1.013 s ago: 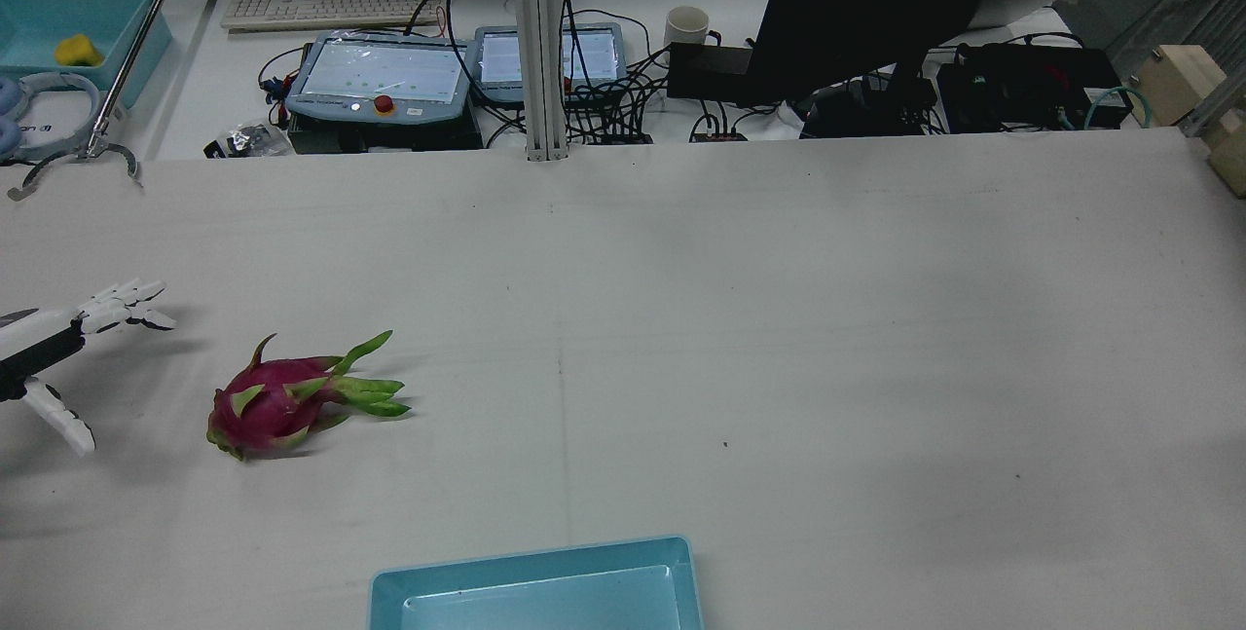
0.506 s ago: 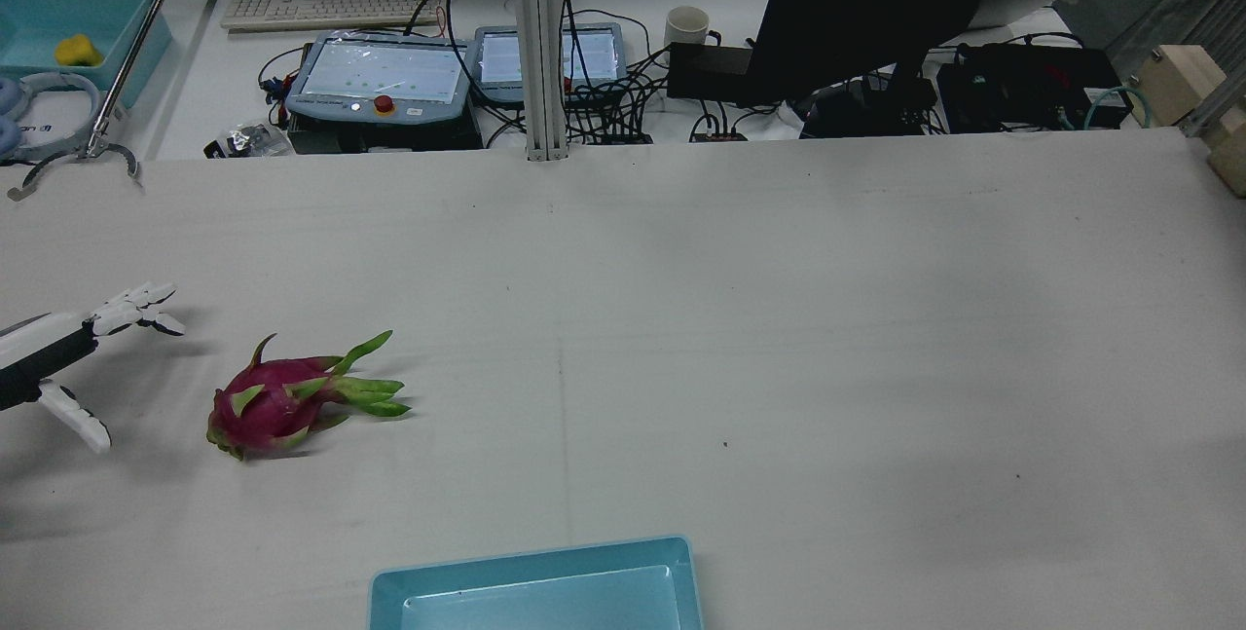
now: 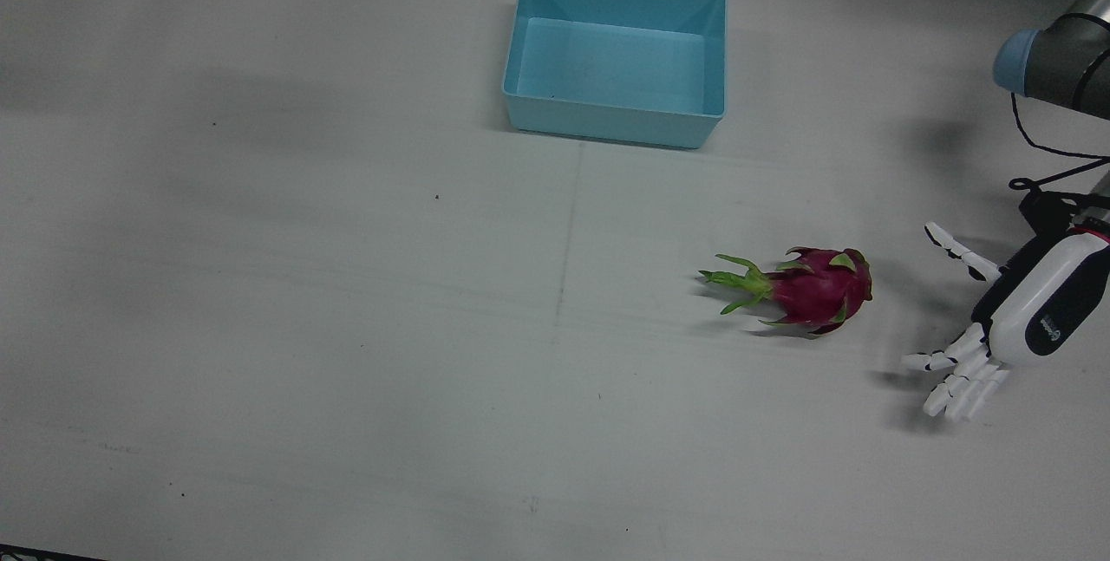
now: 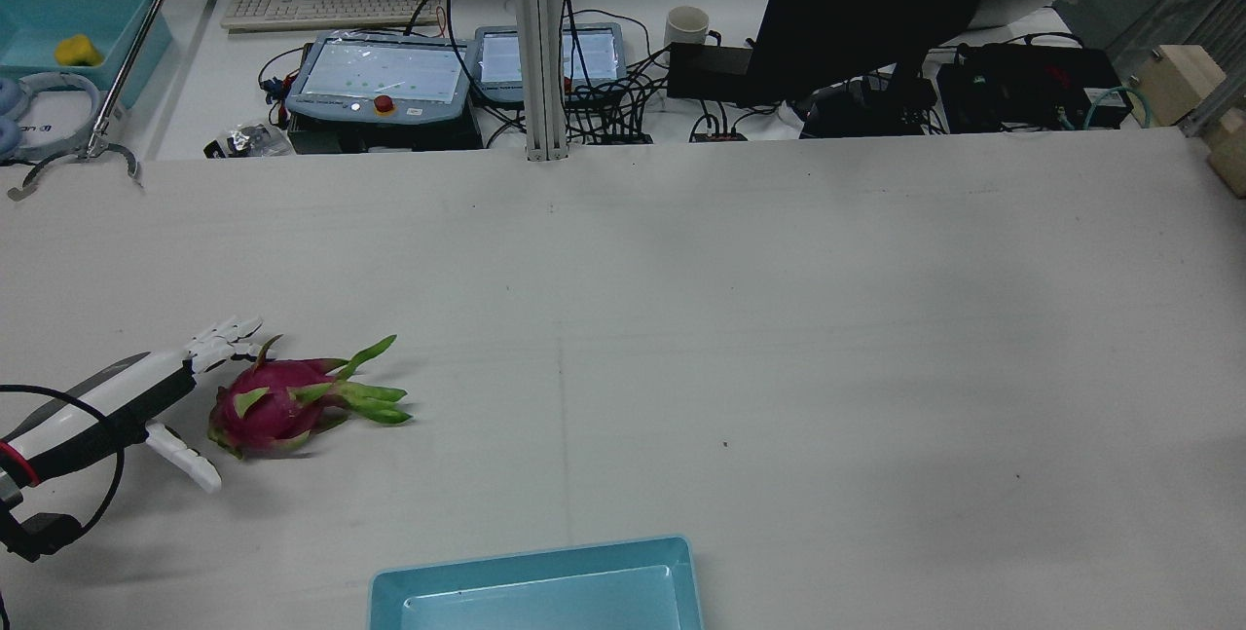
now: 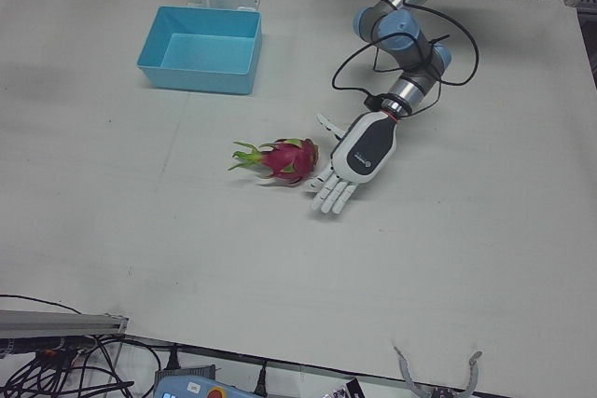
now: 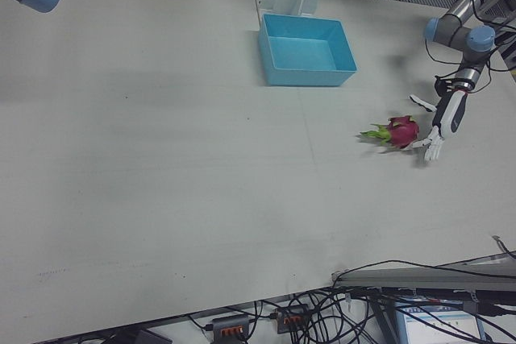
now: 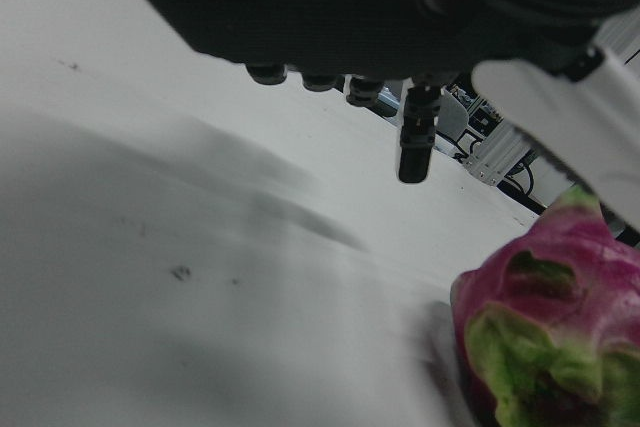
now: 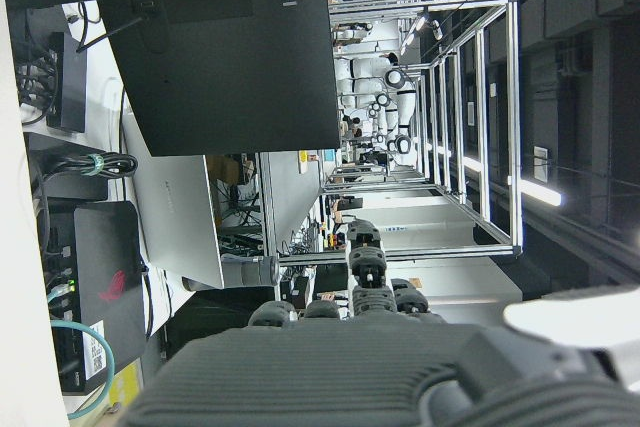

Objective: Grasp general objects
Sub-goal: 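Reach the open left hand over the dragon fruit from its near side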

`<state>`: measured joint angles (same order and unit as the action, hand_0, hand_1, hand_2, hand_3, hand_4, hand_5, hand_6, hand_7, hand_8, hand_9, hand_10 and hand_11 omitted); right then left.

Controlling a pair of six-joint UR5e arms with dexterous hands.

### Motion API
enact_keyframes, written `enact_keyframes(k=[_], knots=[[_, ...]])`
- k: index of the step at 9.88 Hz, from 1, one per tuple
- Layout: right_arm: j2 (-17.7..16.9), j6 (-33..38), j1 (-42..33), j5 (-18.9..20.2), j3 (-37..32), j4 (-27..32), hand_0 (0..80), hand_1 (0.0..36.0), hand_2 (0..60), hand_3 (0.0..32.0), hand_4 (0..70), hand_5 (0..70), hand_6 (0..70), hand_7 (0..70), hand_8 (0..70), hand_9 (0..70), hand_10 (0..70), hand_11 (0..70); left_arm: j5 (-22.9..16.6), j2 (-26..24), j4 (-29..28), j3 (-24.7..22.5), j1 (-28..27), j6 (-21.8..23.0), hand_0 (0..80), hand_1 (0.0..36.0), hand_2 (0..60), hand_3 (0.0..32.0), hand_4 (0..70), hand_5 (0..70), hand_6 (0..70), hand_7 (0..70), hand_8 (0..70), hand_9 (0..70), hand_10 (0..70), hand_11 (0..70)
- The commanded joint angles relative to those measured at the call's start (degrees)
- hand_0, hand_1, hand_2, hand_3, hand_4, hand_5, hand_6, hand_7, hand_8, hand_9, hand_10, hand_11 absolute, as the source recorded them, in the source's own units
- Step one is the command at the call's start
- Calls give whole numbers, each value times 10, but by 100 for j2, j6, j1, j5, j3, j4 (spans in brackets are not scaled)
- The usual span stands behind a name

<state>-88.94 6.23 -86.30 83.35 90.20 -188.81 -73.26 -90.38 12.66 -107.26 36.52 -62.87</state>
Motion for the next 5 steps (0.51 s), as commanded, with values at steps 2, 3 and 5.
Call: enact_keyframes(k=[2, 3, 5], knots=[[0, -8, -1, -3, 6, -7, 0, 0, 0, 0, 0, 0, 0, 0, 0, 0, 0, 0, 339, -296, 826, -227, -224, -207, 462, 71, 0, 0, 0, 155, 0, 21, 0, 0, 0, 0], [0, -8, -1, 6, 6, -7, 0, 0, 0, 0, 0, 0, 0, 0, 0, 0, 0, 0, 409, -296, 826, -173, -225, -269, 463, 75, 0, 0, 0, 148, 0, 20, 0, 0, 0, 0], [0, -8, -1, -3, 6, -7, 0, 0, 0, 0, 0, 0, 0, 0, 0, 0, 0, 0, 698, -304, 835, -155, -225, -584, 473, 107, 0, 0, 0, 138, 0, 29, 0, 0, 0, 0]])
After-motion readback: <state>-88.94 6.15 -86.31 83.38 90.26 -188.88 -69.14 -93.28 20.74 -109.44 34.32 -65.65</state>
